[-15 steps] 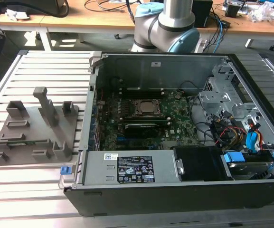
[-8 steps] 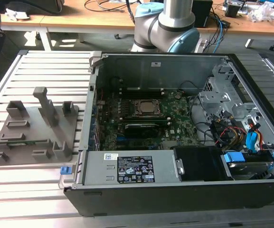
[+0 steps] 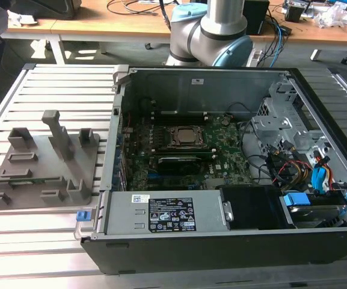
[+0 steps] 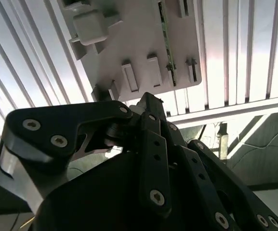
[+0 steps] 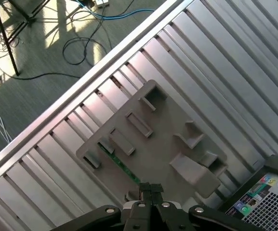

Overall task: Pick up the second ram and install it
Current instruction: 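Pick up the second ram and move it above second insertion slot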

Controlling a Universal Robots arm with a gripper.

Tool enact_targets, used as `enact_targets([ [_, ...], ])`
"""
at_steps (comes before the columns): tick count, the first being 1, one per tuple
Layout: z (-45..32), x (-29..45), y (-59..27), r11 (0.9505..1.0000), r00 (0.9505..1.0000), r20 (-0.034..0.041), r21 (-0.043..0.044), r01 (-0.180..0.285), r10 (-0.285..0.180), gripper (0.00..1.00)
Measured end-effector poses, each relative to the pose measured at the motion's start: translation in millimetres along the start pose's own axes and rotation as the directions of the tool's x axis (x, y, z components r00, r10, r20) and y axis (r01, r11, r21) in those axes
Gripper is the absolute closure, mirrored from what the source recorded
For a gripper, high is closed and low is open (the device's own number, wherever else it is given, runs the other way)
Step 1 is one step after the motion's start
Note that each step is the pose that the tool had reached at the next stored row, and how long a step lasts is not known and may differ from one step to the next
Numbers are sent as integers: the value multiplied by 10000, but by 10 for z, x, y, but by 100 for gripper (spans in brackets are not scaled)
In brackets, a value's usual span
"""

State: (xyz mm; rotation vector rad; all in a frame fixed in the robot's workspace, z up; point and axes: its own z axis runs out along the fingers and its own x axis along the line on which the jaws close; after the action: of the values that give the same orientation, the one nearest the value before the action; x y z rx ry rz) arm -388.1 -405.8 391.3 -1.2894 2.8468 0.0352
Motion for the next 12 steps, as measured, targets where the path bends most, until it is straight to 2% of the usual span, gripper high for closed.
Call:
enact_targets([
  [4, 0, 0, 0, 9975, 9975, -9, -18, 709, -709, 89],
  [7, 0, 0, 0, 9922, 9922, -16, -31, 1248, -1248, 89],
  [9, 0, 0, 0, 9877, 9877, -19, -39, 1564, -1564, 89],
  [12, 0, 0, 0, 9749, 9749, -25, -57, 2225, -2225, 89],
])
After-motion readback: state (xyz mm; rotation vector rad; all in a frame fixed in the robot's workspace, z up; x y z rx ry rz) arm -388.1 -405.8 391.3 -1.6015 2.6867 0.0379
